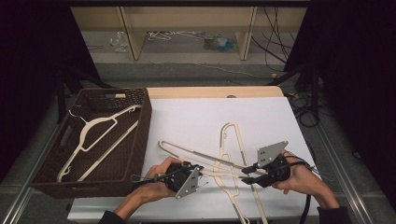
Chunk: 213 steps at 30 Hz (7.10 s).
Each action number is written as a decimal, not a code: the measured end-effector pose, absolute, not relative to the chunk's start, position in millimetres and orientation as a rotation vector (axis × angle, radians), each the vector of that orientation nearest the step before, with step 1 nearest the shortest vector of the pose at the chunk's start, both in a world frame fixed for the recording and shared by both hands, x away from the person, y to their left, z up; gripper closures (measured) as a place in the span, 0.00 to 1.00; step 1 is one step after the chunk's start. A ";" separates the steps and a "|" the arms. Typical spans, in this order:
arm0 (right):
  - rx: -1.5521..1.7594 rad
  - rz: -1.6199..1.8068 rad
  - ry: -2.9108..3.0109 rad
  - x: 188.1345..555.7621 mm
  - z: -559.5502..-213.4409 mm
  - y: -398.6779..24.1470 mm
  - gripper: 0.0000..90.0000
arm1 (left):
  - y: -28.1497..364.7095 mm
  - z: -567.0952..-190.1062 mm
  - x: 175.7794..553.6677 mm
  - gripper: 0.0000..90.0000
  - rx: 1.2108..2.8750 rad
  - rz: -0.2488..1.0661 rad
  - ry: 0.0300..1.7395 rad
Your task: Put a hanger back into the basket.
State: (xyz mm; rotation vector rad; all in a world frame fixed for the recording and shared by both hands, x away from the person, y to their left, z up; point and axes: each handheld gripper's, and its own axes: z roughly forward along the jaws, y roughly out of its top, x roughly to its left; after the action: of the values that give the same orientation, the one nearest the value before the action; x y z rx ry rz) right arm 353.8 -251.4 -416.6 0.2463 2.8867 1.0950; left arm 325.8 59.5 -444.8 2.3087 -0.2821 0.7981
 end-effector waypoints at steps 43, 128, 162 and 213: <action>0.641 1.257 2.486 300.6 -396.5 -242.6 0.32 | 135.9 -334.4 347.5 0.95 1.828 0.295 0.635; 0.677 1.246 2.556 293.9 -423.2 -246.4 0.27 | 370.7 -373.3 396.7 0.95 1.928 0.509 1.124; 0.721 1.230 2.546 295.7 -427.5 -247.2 0.25 | 325.4 -361.7 377.9 0.45 1.877 0.734 1.292; 1.226 0.777 2.633 322.2 -468.0 -252.7 0.43 | 146.7 -441.4 269.3 0.20 1.968 0.480 0.762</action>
State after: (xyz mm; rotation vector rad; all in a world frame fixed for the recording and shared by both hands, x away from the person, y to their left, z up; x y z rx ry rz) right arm 322.2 -252.7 -468.0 1.2259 2.6332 0.7765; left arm 269.3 146.7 -441.4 1.9679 0.7624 0.4800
